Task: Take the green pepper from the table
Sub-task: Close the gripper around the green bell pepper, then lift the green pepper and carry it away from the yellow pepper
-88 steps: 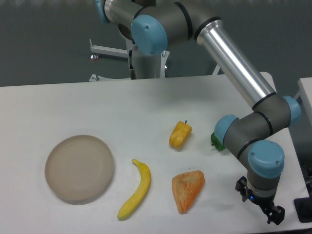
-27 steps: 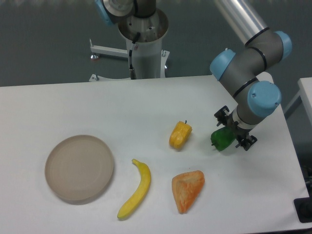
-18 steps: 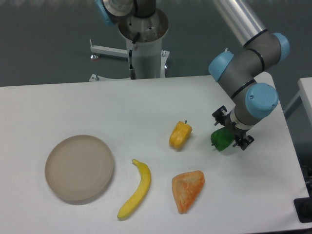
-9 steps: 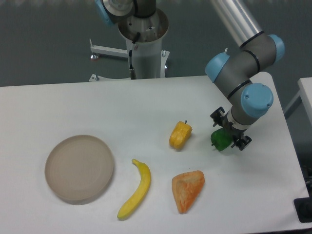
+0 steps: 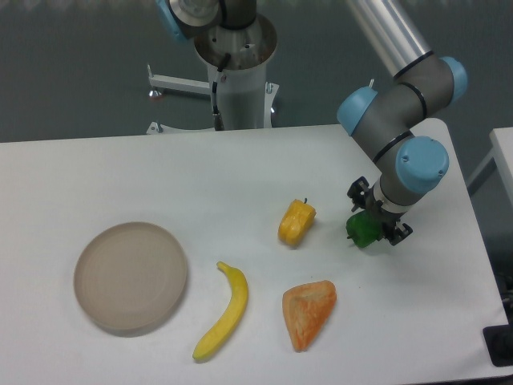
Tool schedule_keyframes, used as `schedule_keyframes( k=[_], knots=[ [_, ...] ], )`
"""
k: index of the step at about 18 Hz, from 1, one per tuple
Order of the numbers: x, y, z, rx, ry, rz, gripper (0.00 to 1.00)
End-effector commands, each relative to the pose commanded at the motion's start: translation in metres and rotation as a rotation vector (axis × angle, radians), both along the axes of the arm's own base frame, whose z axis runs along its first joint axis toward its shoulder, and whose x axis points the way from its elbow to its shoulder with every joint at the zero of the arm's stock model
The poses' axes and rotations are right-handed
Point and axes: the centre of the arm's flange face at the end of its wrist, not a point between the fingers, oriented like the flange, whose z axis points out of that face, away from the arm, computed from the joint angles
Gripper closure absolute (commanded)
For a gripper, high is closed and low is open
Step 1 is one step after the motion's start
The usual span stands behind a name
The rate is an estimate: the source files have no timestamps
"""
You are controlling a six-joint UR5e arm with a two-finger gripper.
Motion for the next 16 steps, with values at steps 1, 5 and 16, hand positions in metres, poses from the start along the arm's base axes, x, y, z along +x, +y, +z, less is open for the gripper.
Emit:
schedule_keyframes(
  k=[1, 5, 16],
  knots=[
    [-0.001, 0.001, 0.002, 0.003, 0.001, 0.0, 0.51],
    [-0.007, 0.005, 0.016, 0.027, 0.021, 0.002, 0.56],
    [-0.05, 0.056, 0.08, 0.165, 0.146, -0.031, 0.56]
  ],
)
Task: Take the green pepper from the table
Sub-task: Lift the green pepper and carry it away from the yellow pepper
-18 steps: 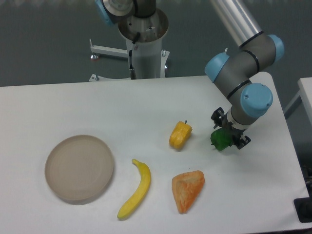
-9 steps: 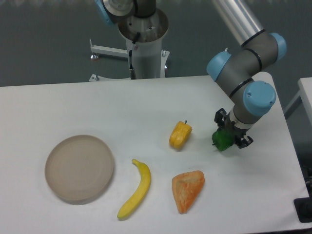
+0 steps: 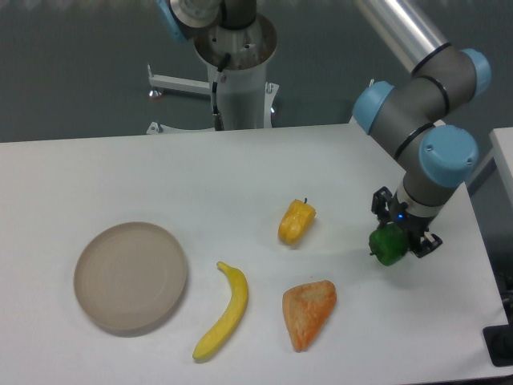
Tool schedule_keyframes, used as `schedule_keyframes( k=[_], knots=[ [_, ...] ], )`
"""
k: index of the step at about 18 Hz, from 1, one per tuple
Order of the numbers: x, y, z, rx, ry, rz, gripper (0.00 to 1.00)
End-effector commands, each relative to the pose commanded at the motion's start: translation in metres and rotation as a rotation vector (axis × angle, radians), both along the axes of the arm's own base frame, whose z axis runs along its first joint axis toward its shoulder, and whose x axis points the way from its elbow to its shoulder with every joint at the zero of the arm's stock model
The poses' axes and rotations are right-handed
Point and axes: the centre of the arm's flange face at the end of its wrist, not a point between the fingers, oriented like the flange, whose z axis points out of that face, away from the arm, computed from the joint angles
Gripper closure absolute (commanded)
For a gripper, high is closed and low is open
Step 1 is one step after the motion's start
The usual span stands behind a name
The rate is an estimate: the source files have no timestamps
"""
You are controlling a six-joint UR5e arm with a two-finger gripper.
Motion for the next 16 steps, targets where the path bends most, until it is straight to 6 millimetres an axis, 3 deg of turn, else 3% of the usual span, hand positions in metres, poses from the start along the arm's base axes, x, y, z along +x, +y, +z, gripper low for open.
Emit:
schedule_keyframes(
  k=[8, 16],
  knots=[
    [-0.002, 0.014, 0.004, 0.015, 0.022, -0.01, 0.56],
    [-0.003, 0.016, 0.003, 0.02, 0.027, -0.006, 0.56]
  ],
)
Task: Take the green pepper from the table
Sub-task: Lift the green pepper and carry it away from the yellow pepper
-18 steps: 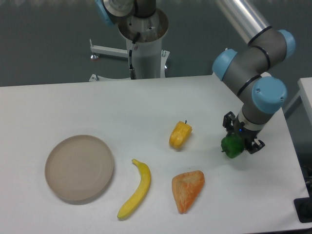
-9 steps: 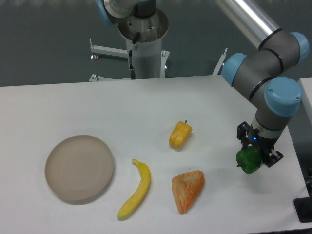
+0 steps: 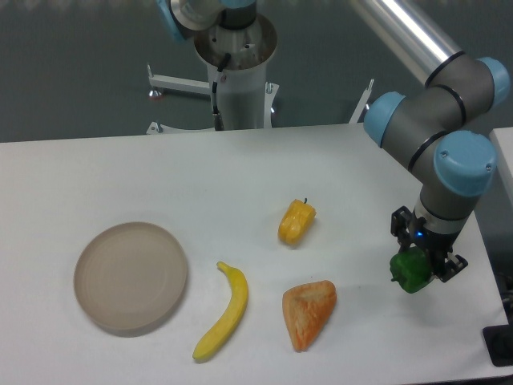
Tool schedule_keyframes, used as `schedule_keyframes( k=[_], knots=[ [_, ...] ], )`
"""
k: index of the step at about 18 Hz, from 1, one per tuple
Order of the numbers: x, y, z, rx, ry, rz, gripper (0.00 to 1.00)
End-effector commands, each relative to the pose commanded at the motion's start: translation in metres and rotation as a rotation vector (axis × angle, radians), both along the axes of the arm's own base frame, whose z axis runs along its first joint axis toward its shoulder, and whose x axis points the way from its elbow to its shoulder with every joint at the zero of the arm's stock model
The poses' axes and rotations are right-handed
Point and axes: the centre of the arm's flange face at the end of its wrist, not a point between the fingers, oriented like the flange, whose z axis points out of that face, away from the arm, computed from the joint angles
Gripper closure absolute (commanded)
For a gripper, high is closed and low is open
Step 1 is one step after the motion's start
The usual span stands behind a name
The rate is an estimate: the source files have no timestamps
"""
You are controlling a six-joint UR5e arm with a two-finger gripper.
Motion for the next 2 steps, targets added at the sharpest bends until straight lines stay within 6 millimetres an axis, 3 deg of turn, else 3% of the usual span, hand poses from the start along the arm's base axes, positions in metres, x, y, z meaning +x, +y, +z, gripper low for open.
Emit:
schedule_keyframes(
  k=[2],
  knots=[
    [-0.0003, 0.0003, 0.0015, 0.002, 0.002, 0.0, 0.56]
  ],
)
